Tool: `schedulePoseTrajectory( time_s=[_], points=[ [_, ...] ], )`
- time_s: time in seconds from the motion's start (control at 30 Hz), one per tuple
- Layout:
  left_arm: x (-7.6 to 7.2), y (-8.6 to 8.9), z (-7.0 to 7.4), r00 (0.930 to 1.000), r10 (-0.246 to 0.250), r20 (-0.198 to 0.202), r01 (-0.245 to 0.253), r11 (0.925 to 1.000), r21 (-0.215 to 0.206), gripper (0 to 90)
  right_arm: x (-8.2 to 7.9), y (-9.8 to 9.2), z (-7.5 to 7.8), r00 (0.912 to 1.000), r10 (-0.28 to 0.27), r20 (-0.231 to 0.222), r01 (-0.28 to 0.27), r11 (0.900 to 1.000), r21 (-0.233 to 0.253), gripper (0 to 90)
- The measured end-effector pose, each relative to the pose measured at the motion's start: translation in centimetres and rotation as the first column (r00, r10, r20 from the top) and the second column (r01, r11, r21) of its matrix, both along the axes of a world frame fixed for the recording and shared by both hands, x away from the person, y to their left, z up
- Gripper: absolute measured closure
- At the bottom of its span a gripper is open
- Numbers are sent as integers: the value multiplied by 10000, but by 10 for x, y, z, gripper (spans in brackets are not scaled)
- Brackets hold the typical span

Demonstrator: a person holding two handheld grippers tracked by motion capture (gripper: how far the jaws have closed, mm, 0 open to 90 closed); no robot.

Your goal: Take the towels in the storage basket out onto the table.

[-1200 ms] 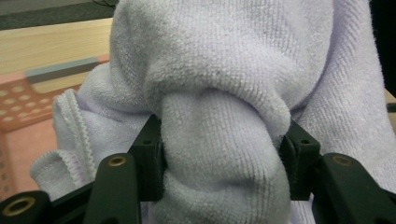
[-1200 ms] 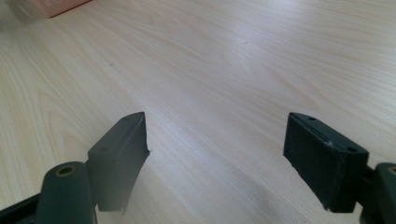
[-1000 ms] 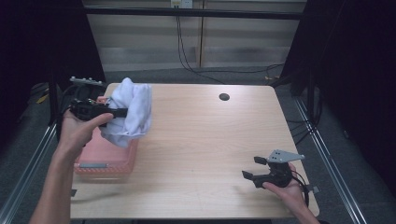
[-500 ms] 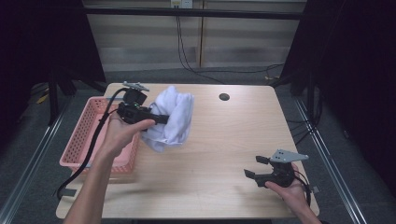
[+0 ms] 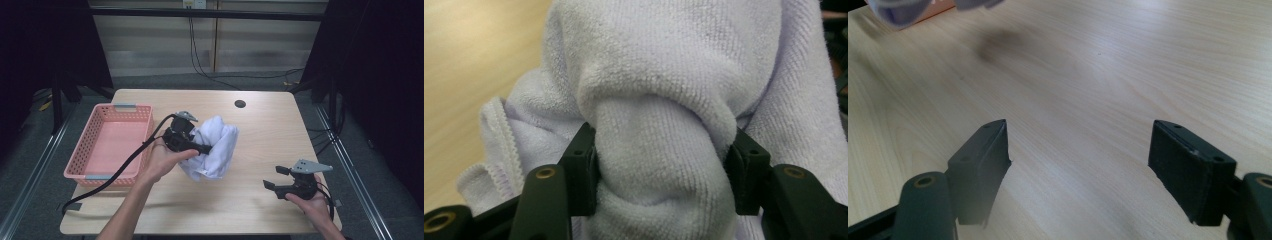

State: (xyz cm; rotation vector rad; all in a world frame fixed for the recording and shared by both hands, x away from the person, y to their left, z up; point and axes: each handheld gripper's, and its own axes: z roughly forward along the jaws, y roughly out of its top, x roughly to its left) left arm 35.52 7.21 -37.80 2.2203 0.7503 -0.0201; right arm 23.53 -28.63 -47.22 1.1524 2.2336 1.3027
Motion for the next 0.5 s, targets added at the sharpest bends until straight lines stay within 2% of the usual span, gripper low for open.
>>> schedulePoseTrajectory(
  time_s=[0.03, 0.07, 0.13, 0.2, 0.23, 0.27, 0.3, 0.33, 0.4, 0.43, 0.47, 0.5],
  points=[
    [-3, -9, -12, 9999, -114, -20, 114, 9996, 252, 433, 0, -1, 0, 10000, 2, 31, -2, 10000, 13, 239],
    [-3, -9, -12, 9999, -114, -20, 114, 9996, 252, 431, 0, -1, 0, 10000, 2, 31, -2, 10000, 13, 239],
    [-6, -18, -26, 9996, -195, -180, 204, 9984, 520, 427, 0, -2, 0, 10000, -24, 18, 24, 10000, 13, 239],
    [-9, -26, -40, 9989, -432, -188, 449, 9943, 971, 414, -1, -2, 0, 10000, -10, 18, 10, 10000, 20, 239],
    [-11, -31, -53, 9990, -428, -158, 444, 9908, 1276, 393, 0, -1, 0, 10000, 16, -10, -16, 10000, 9, 240],
    [-11, -31, -53, 9990, -428, -158, 444, 9908, 1276, 384, 0, -1, 0, 10000, 16, -10, -16, 10000, 9, 240],
    [-12, -37, -67, 9980, -623, -106, 632, 9832, 1712, 368, -1, 0, 0, 10000, 28, -11, -28, 10000, 2, 240],
    [-12, -37, -67, 9980, -623, -106, 632, 9832, 1712, 355, -1, 0, 0, 10000, 28, -11, -28, 10000, 2, 240],
    [-12, -38, -77, 9975, -672, -196, 695, 9847, 1598, 338, -1, 0, 0, 10000, 80, -17, -80, 10000, 9, 240],
    [-11, -38, -81, 9972, -705, -258, 735, 9870, 1428, 280, 0, 0, -1, 9999, 115, -74, -115, 9999, 18, 243],
    [-11, -38, -81, 9972, -705, -258, 735, 9870, 1428, 248, 0, 0, -1, 9999, 115, -74, -115, 9999, 18, 243],
    [-11, -38, -82, 9961, -870, -120, 879, 9890, 1192, 173, 1, 1, -2, 9998, 133, -140, -133, 9999, 18, 242]
  ],
)
